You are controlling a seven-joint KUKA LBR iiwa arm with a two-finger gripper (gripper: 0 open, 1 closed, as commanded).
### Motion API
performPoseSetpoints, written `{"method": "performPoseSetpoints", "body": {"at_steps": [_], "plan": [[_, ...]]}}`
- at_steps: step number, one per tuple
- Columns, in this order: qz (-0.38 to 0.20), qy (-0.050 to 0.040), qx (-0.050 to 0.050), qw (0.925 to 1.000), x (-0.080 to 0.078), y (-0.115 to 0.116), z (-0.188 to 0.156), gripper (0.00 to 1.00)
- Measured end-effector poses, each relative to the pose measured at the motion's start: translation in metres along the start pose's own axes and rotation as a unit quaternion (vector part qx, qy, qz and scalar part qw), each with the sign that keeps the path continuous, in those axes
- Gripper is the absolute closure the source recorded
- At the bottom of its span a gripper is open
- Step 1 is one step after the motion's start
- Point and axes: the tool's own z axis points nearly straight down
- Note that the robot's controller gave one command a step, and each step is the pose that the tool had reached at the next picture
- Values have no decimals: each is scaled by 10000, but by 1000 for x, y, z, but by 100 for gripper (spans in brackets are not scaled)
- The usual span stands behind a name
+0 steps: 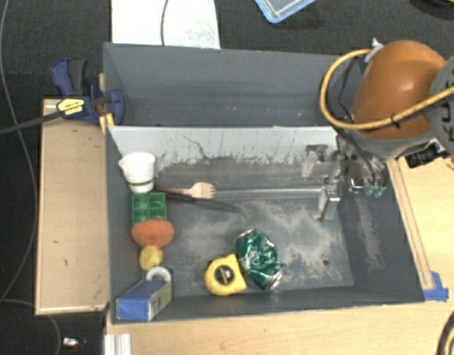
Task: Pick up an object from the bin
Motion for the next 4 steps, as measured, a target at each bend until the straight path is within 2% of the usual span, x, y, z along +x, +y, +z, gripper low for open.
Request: {"method": "performPoseSetpoints", "body": {"at_steps": [1,2,3,4], "plan": [[-5,-41,2,10000,-2,0,-5,0],[-159,-90,12,9998,8,5,4,0],[54,-65,3,10000,24,12,32,0],[-606,-71,7,9981,38,-10,72,0]]}}
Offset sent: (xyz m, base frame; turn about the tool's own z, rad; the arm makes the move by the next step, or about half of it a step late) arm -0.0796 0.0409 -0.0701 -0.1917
